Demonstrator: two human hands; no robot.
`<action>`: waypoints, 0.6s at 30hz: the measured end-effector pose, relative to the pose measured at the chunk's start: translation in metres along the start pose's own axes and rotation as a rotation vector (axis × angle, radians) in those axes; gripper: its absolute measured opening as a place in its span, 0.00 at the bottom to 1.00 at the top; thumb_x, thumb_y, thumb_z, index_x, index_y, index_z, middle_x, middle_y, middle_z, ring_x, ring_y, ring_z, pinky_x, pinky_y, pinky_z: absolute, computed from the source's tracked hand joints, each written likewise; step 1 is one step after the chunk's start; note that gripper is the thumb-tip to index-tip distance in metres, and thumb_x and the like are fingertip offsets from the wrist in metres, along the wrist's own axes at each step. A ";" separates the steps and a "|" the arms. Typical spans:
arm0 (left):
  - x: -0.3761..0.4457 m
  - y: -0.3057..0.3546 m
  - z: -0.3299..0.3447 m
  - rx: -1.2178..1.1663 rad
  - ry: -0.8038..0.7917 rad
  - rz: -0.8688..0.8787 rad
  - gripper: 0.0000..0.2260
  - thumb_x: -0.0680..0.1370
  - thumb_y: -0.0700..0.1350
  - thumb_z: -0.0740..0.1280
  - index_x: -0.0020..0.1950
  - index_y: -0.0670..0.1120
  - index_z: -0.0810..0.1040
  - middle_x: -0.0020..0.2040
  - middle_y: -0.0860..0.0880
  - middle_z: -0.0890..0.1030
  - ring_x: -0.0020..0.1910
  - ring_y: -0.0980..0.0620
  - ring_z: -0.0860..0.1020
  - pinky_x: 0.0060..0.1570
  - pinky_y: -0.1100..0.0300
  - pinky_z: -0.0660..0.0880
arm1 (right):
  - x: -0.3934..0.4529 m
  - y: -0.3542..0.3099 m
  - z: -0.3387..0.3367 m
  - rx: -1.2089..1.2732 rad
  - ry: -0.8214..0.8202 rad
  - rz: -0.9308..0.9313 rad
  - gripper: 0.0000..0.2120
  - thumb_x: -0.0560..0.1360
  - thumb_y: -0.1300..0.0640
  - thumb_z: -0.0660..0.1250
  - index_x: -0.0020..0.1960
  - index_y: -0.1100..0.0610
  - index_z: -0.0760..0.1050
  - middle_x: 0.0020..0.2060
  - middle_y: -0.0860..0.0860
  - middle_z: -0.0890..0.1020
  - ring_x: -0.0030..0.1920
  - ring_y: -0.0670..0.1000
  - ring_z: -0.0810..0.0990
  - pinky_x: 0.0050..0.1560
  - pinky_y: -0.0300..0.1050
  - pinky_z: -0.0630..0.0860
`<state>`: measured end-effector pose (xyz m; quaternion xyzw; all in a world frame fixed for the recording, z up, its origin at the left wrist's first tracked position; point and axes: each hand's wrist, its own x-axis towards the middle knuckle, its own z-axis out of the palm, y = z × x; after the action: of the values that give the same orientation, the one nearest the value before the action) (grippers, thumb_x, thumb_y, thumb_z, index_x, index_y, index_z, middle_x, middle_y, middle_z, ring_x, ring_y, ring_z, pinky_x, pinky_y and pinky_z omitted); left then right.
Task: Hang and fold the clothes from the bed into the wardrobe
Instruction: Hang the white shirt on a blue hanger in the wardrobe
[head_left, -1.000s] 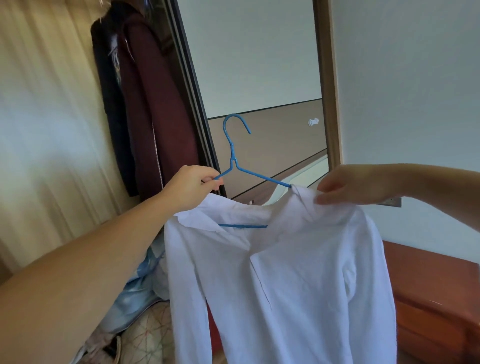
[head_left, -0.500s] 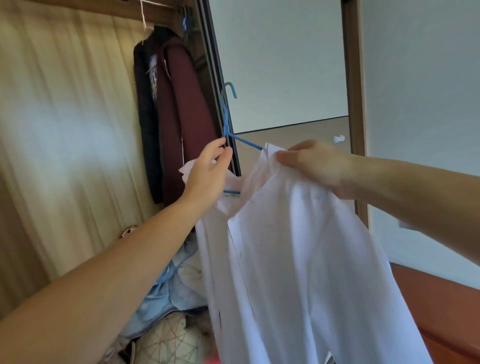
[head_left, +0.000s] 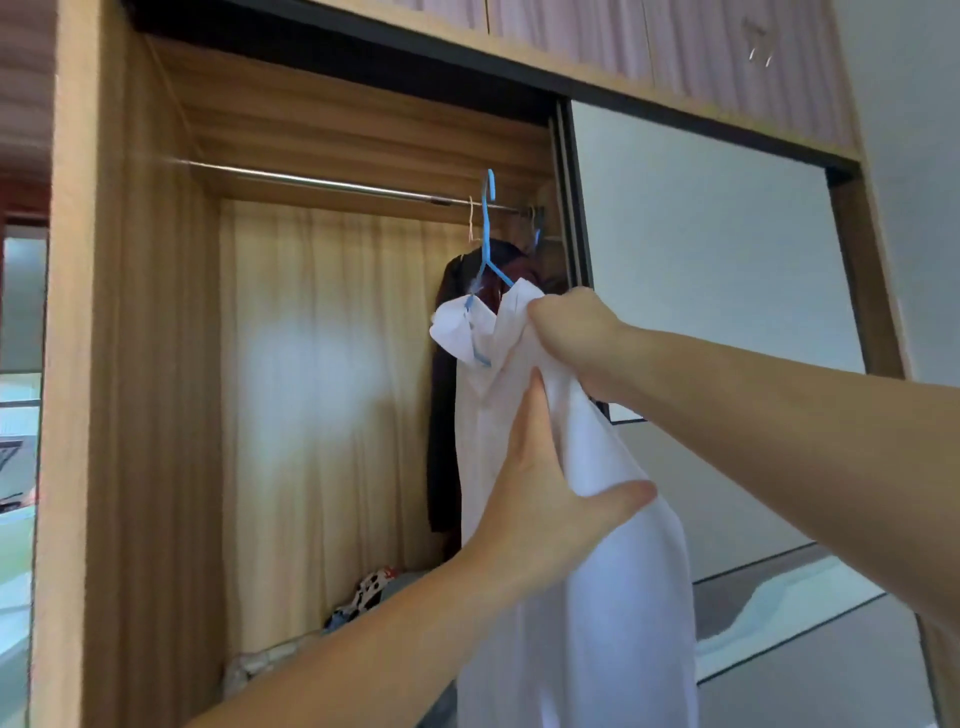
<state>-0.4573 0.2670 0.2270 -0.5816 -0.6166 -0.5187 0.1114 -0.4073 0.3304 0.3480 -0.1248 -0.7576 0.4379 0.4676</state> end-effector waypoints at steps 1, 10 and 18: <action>0.004 -0.006 -0.009 0.047 0.013 -0.006 0.50 0.71 0.53 0.72 0.75 0.66 0.34 0.77 0.67 0.50 0.72 0.68 0.58 0.65 0.63 0.68 | 0.005 -0.007 0.010 0.005 -0.001 -0.024 0.09 0.78 0.60 0.57 0.57 0.59 0.72 0.35 0.51 0.68 0.31 0.47 0.66 0.28 0.37 0.64; 0.017 -0.092 -0.109 0.441 0.018 -0.160 0.33 0.73 0.44 0.64 0.70 0.71 0.56 0.59 0.61 0.78 0.55 0.52 0.79 0.52 0.52 0.79 | 0.065 -0.038 0.086 0.072 0.033 -0.055 0.12 0.80 0.58 0.57 0.58 0.63 0.73 0.41 0.55 0.73 0.41 0.55 0.73 0.37 0.43 0.68; 0.061 -0.167 -0.170 0.686 0.064 -0.143 0.07 0.76 0.48 0.63 0.52 0.51 0.78 0.48 0.49 0.83 0.49 0.45 0.80 0.47 0.54 0.77 | 0.117 -0.037 0.155 0.068 0.056 -0.076 0.14 0.81 0.55 0.56 0.59 0.63 0.73 0.39 0.53 0.72 0.37 0.51 0.71 0.33 0.41 0.65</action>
<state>-0.6940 0.2086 0.2616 -0.4492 -0.7902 -0.3061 0.2831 -0.5884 0.2936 0.4193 -0.0924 -0.7331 0.4416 0.5090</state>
